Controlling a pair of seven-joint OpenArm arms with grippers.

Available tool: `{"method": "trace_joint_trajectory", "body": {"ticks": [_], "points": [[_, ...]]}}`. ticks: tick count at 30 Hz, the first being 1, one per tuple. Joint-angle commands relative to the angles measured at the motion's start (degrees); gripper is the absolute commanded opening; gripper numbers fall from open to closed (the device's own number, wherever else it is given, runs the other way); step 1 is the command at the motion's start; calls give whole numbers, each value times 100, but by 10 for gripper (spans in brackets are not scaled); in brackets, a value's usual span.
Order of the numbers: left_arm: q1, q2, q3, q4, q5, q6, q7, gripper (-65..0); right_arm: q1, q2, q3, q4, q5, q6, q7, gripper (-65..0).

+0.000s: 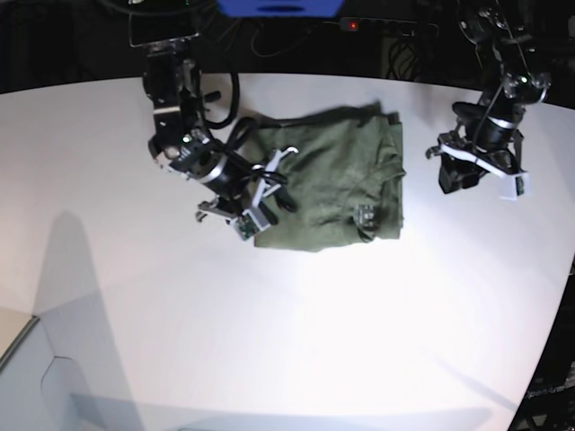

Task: Layout the t-shirt on the table in an organized manner, then fold the t-shirt properly
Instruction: 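Grasp the bundle's opposite edges with both grippers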

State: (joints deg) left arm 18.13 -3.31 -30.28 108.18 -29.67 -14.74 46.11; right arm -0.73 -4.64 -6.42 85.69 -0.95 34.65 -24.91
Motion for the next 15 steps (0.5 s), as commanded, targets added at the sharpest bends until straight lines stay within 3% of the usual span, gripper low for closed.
{"method": "trace_joint_trajectory", "body": {"ticks": [1, 5, 10, 15], "points": [[-24, -42, -18, 167, -88, 2, -105, -436, 95, -41, -22, -64, 91, 12, 139, -477], [20, -42, -18, 202, -97, 11, -96, -404, 122, -59, -31, -600, 91, 12, 394, -479], [20, -42, 17, 202, -97, 11, -88, -266, 69, -59, -5, -406, 91, 12, 816, -471], [-33, -42, 52, 123, -97, 11, -88, -230, -177, -50, 145, 587, 91, 12, 825, -385]]}}
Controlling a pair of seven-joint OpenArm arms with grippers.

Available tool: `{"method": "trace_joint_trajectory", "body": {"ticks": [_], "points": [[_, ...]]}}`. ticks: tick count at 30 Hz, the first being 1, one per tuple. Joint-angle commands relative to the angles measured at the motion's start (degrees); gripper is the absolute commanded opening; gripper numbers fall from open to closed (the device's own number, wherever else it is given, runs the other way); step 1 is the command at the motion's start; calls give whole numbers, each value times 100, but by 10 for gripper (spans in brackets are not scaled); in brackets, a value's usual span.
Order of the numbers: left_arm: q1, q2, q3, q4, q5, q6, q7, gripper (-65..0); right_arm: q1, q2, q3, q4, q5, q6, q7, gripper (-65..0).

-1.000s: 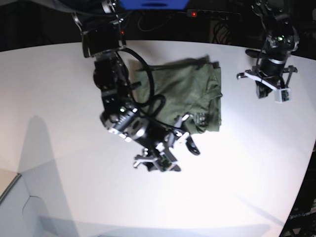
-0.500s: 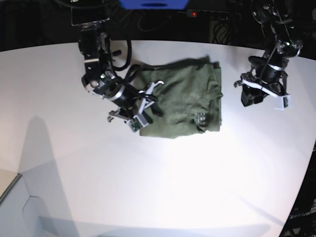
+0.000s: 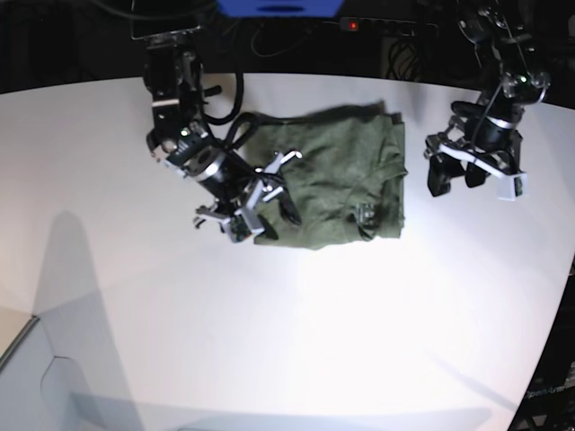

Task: Layout the t-shirt on the table in an organized manner, then fold the t-shirt properly
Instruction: 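Grasp the bundle's opposite edges with both grippers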

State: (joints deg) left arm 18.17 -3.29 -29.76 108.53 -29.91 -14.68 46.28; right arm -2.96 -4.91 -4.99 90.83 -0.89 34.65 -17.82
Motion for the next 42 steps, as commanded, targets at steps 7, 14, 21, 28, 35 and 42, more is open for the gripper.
{"method": "trace_joint_trajectory", "body": {"ticks": [7, 14, 21, 28, 35, 42], "points": [[-248, -45, 730, -414, -73, 4, -114, -230, -244, 3, 64, 487, 84, 12, 108, -361], [-424, 96, 888, -607, -108, 4, -114, -200, -385, 161, 55, 487, 75, 12, 108, -361], [-406, 70, 914, -835, -547, 13, -105, -79, -385, 240, 64, 495, 75, 12, 108, -361], [-644, 70, 897, -1662, -556, 13, -105, -76, -385, 249, 64, 495, 75, 12, 108, -361], [-987, 114, 932, -2304, -556, 13, -105, -77, -385, 249, 64, 495, 75, 12, 108, -361], [-1092, -45, 1749, -2559, -547, 13, -114, -80, -385, 249, 64, 513, 67, 12, 108, -361]]}}
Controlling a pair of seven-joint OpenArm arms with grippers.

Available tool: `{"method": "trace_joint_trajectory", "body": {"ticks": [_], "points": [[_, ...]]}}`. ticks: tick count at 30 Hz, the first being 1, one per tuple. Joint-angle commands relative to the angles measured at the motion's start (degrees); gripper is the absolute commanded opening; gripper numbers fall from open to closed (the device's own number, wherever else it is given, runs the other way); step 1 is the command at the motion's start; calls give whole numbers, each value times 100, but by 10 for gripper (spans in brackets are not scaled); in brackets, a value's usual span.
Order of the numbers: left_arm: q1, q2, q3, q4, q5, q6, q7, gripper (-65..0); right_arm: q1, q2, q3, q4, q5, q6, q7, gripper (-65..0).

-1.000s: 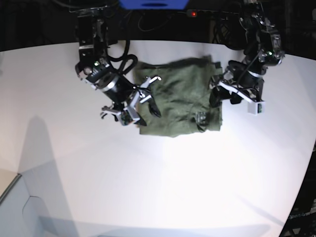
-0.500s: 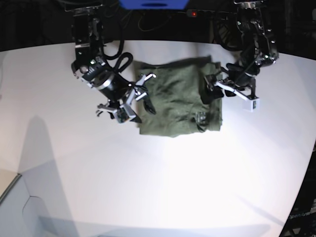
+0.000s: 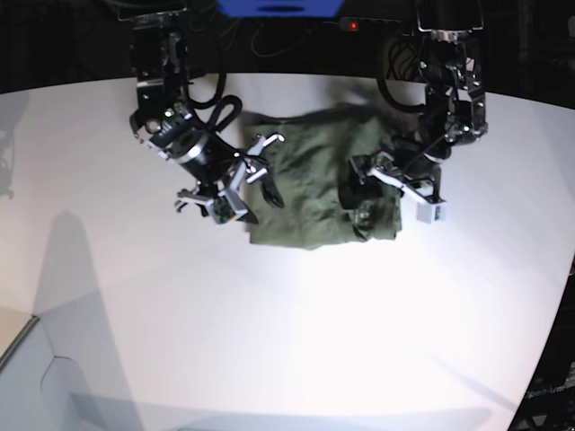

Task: Layout the t-shirt on the table in an organized manner, then fold the t-shirt properly
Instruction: 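Grasp the bundle's opposite edges with both grippers, then release with the right gripper and smooth the bundle's edge with the left gripper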

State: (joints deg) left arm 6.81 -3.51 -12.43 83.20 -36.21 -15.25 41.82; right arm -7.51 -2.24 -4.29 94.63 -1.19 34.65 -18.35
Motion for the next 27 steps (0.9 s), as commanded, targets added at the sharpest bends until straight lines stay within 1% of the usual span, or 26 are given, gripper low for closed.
{"method": "trace_joint_trajectory", "body": {"ticks": [1, 3, 4, 5, 7, 8, 10, 14, 16, 19, 21, 23, 25, 27], "points": [[44, -49, 130, -25, 82, 70, 332, -83, 69, -18, -6, 185, 97, 12, 151, -361], [44, -67, 298, -34, 109, 70, 323, -129, 69, 35, -6, 273, 88, 12, 151, -361], [44, -67, 359, -34, 109, 70, 306, -170, 61, 61, -6, 326, 88, 12, 151, -361], [44, -67, 394, -34, 117, 70, 297, -226, 61, 61, 3, 370, 88, 12, 151, -361], [27, -67, 394, -87, 126, 70, 288, -360, 61, 70, 3, 475, 88, 12, 90, -361], [-35, -67, 394, -157, 126, 70, 288, -413, 61, 79, 12, 519, 88, 12, 37, -361], [-211, -67, 403, -377, 126, 61, 332, -504, 61, 97, 179, 660, 88, 12, -68, -361], [-545, -190, 412, -869, 126, 61, 341, -647, 61, 79, 662, 871, 88, 12, -218, -360], [-782, -278, 570, -1115, 135, 61, 341, -648, 43, 79, 900, 977, 88, 12, -306, -360], [-1336, -691, 1344, -1423, 284, 61, 341, -648, -80, 88, 1225, 1082, 97, 12, -350, -360], [-1723, -946, 2082, -1485, 495, 61, 297, -648, -221, 88, 1401, 1188, 97, 12, -359, -360], [-2162, -1095, 2821, -1537, 785, 61, 288, -648, -344, 88, 1542, 1275, 97, 12, -341, -360], [-2628, -1174, 3585, -1537, 1155, 61, 279, -648, -440, 88, 1682, 1346, 97, 12, -341, -360], [-3006, -1174, 4254, -1511, 1603, 61, 279, -648, -537, 88, 1823, 1407, 97, 12, -341, -360]]}}
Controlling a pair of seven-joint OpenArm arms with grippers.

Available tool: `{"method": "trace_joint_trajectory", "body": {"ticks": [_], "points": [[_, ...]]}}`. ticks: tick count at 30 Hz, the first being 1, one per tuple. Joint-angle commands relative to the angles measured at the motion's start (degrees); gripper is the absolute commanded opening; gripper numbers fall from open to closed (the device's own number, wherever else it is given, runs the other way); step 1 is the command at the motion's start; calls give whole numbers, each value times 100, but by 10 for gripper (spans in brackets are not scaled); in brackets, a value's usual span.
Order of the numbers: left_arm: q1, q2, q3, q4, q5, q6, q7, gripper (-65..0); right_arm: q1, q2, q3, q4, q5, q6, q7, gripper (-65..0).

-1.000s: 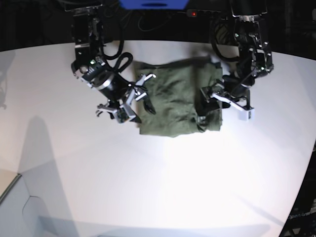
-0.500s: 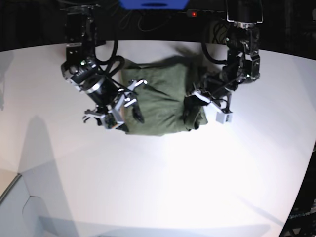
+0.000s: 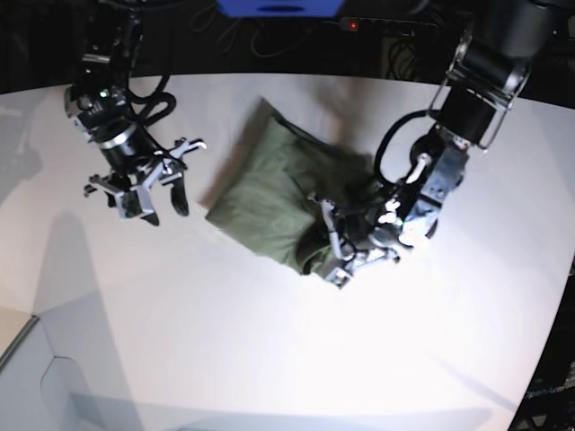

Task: Layout the t-shirt on the table in an organized manner, then fold the t-shirt properly
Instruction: 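Release with the right gripper and smooth the bundle's edge with the left gripper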

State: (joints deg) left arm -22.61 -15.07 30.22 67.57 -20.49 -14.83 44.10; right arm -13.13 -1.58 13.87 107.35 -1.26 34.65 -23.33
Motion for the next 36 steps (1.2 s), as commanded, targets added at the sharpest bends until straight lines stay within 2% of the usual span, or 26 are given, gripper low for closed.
{"method": "trace_joint_trajectory", "body": {"ticks": [1, 5, 11, 15, 18, 20, 24, 32, 34, 36], "points": [[-214, -1, 253, 69, 234, 19, 43, -648, -28, 22, 77, 153, 104, 12, 157, -360], [-864, 316, 1211, 25, 981, 19, -10, -648, -142, 22, 525, 206, 104, 12, 157, -360], [-1277, 966, 1976, -80, 1790, 10, -581, -648, -433, 13, 1202, 214, 112, 20, 166, -360], [-1427, 1467, 2222, -599, 2133, 10, -669, -648, -582, -4, 1580, 214, 112, 20, 166, -361], [-1471, 1705, 2257, -1091, 2440, 10, -678, -648, -696, -4, 1694, 223, 112, 20, 175, -361], [-1497, 1793, 2363, -1364, 2651, -95, -818, -648, -793, -4, 1782, 223, 112, 20, 175, -361], [-1480, 1845, 2521, -1619, 3082, -675, -1161, -649, -828, -145, 1888, 232, 112, 20, 175, -361], [-1471, 1977, 2521, -1680, 3293, -737, -1170, -648, -793, -277, 1985, 232, 112, 47, 175, -361], [-1471, 1986, 2504, -1680, 3293, -737, -1161, -614, -793, -277, 1985, 232, 112, 47, 175, -361], [-1471, 1986, 2504, -1645, 3293, -702, -1161, -518, -793, -277, 1976, 232, 112, 47, 175, -361]]}}
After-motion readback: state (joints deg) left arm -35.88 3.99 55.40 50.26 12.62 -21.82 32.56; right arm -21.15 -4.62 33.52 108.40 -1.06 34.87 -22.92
